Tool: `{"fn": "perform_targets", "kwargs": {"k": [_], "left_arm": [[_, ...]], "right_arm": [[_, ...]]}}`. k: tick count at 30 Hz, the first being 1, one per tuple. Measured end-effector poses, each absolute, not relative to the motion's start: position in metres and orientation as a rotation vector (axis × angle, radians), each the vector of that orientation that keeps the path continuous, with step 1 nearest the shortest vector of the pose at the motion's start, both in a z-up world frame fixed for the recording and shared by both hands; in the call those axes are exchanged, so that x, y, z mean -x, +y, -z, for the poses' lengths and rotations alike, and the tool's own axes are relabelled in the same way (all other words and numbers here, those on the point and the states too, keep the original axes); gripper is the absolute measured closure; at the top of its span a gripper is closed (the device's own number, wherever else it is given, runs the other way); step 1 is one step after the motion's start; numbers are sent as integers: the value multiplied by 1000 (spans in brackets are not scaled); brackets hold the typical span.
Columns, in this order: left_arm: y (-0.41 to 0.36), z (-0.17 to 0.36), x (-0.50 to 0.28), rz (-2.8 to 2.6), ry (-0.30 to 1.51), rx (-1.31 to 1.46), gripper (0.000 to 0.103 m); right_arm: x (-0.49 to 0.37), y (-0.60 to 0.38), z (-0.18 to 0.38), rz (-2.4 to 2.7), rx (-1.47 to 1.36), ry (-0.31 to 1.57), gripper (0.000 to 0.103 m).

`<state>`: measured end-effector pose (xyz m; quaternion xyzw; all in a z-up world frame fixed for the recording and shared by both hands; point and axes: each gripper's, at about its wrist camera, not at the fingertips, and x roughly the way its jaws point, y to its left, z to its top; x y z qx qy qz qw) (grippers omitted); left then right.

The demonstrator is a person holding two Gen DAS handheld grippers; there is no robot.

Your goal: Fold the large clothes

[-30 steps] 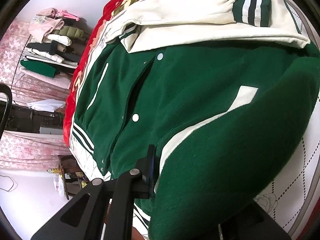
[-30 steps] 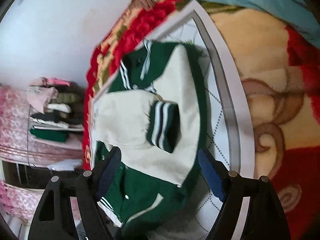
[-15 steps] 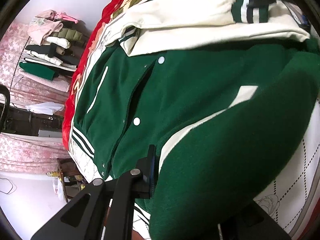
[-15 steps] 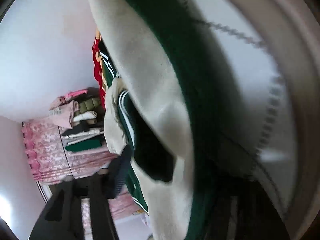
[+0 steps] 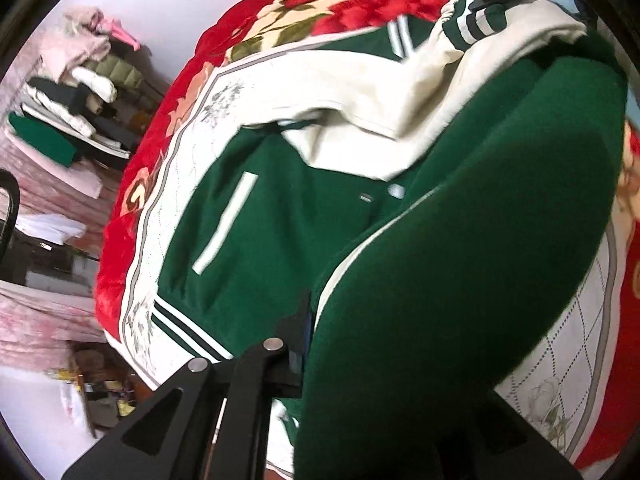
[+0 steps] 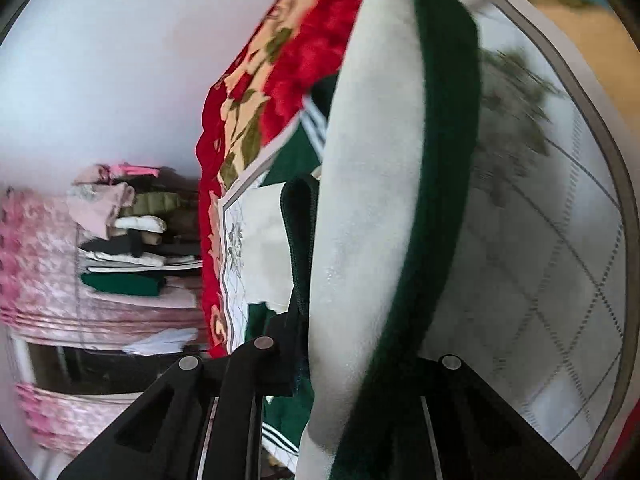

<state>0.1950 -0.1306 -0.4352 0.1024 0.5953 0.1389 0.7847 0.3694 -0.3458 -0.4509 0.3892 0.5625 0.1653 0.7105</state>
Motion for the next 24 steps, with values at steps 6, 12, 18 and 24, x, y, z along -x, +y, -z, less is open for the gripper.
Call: {"fn": "perform_targets", "kwargs": {"k": [6,12,18,24], "left_arm": [[-17,433,-221,-277,1340,-37,95],[86,491,-235,-260,1443,192,88],[150,549,-237,-202,1525,470,69],[196,556,-218,-211,1486,712,33]], "right_arm": [[-408,-230,412,-299,-724,1264,88],[-450,-91,441,-259,-498,1371,88],[-478,11,498,-192,-327,1538,76],[-473,54,500,-424,-406,1633,63]]}}
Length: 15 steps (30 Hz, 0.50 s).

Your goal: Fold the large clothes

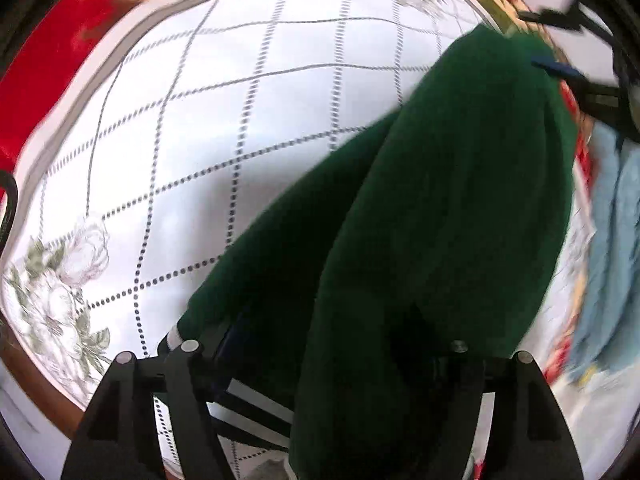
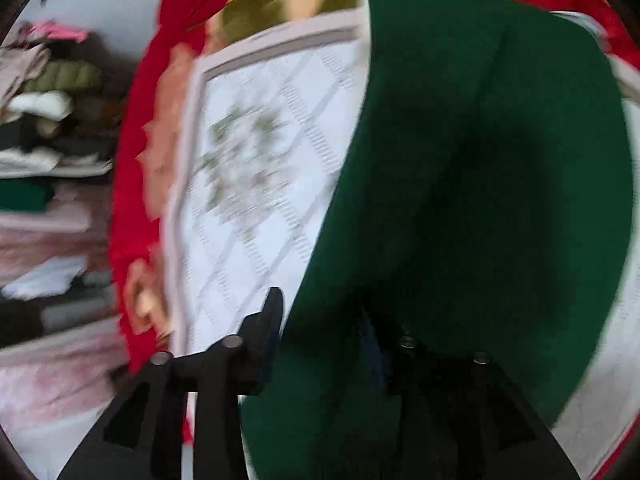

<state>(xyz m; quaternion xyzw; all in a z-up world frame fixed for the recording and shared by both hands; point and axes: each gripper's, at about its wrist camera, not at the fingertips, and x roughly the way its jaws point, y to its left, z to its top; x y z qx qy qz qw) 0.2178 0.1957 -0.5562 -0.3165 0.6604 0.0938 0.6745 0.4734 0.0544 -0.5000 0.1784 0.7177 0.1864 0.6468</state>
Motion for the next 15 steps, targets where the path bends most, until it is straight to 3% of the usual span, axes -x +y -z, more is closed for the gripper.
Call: {"fn": "perform_targets", "kwargs": {"k": [4,5,6,8,15], "left_arm": [[201,550,-213,-230,1487,765,33],[200,543,-211,-235,1482,774,30],[200,534,-208,-246,1466,773,20],[202,521,-204,-274,1451,755,10],[227,500,-210,-497,1392,529,5]], "right_arm": [[-462,27,478,-508,-464,1594,62],[-457,2,469,-486,-480,1556,55],[-454,-17,464,-453,-481,1530,36],[-445,-66,458,-352,-464,1469,12],[-433,-196,528,-99,-499,1442,11]]}}
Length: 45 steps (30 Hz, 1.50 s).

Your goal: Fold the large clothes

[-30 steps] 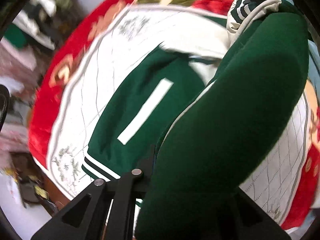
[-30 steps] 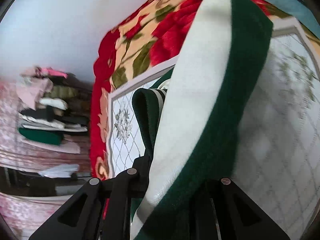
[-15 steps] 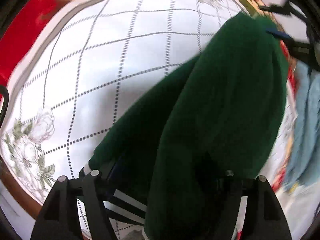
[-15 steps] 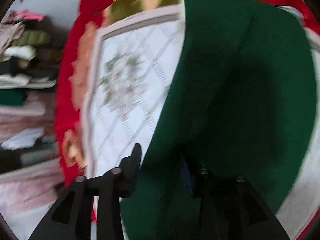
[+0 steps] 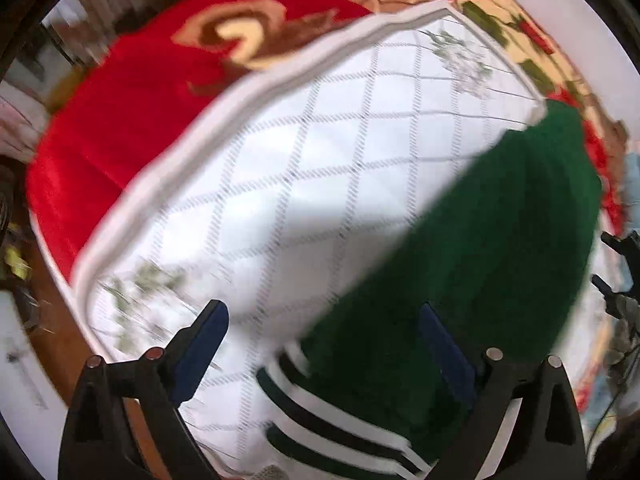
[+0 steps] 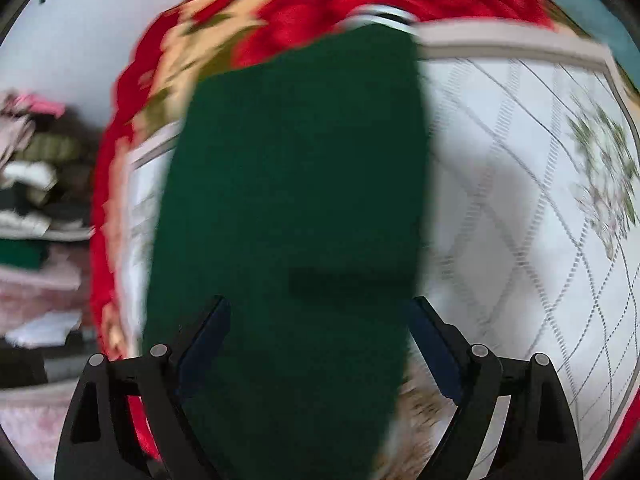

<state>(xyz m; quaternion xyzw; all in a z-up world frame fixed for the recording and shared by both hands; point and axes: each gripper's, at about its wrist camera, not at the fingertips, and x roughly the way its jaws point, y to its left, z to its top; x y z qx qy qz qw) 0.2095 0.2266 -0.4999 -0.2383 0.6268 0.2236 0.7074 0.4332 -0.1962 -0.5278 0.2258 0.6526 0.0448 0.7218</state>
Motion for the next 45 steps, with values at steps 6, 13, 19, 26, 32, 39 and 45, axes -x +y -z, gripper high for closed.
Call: {"fn": "perform_targets", "kwargs": {"k": [6,13,19,26,32,39,45], "left_arm": [[221,498,-229,-538,1362,432,5],[200,480,-243,-504,1342,318,5],[184,466,-220,-503,1370,298,5],[161,482,-151,-559,1483,325,5],[156,504,-130,-625,1503,270,5],[211,561,-180,-738,1509,241,3],[209,572,-205,-705,1530,154,3]], "right_arm": [[-439,-216,599,-243,-861,1420,10],[-400,-234,583,-225,-1009,1303,82],[-293,-291,521,-38,-1029,1283,84],[-132,-360,515,139,-907,1466,67],[-90,-385,516,153,-765,1520,45],[-103,-373,468,108,-531,1471,27],[-145,-327,424,-10,-381,1405,40]]}}
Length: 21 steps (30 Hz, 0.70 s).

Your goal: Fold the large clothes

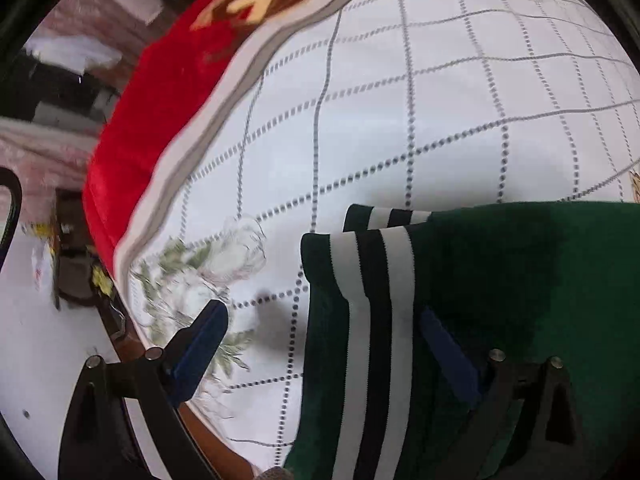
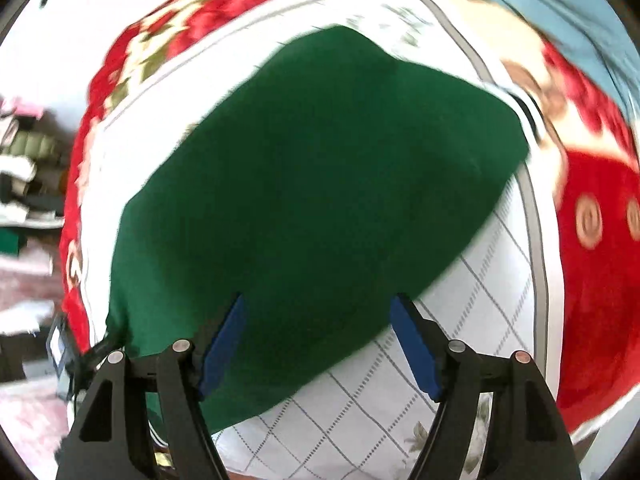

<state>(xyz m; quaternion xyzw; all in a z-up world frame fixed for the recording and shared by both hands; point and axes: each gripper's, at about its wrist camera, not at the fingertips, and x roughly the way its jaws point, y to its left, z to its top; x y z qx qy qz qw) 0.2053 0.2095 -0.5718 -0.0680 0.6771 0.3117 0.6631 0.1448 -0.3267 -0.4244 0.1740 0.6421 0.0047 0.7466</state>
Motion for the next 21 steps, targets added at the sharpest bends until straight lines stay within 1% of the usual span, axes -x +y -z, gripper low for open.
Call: {"fn": "perform_targets", "kwargs": {"k": [2,3,7,10,13,15,16,18,21], "left_arm": [[203,555,-202,-699,1511,127,3],[199,545,-199,-698,1497,122,3],[179,505,-190,-707,1436,109,3],[152,481,-197,-671,1393,141,3],[126,481,-220,-608,1375,162,3],[102,488,-246,-553,1388,168,3],[97,492,-249,-531,1388,173,3],[73,501,-268,-462,1382,182,3],[46,521,-307,-388,1406,140,3]], "right_arm": [[-164,-309,416,-59,-370,1403,62],[-175,-301,413,-95,-374,1399,63],[-222,-274,418,-164,-338,1419,63],[-268,-265,445,-121,-260,1460,63],[-312,-271,498,-25,-217,1559,63],[-330,-281,541,12,-299,1664,63],[-335,-282,548,17,-314,1687,63],[-347,-277,536,14,-268,1722,62],[-345,-273,499,-71,-260,1645,62]]}}
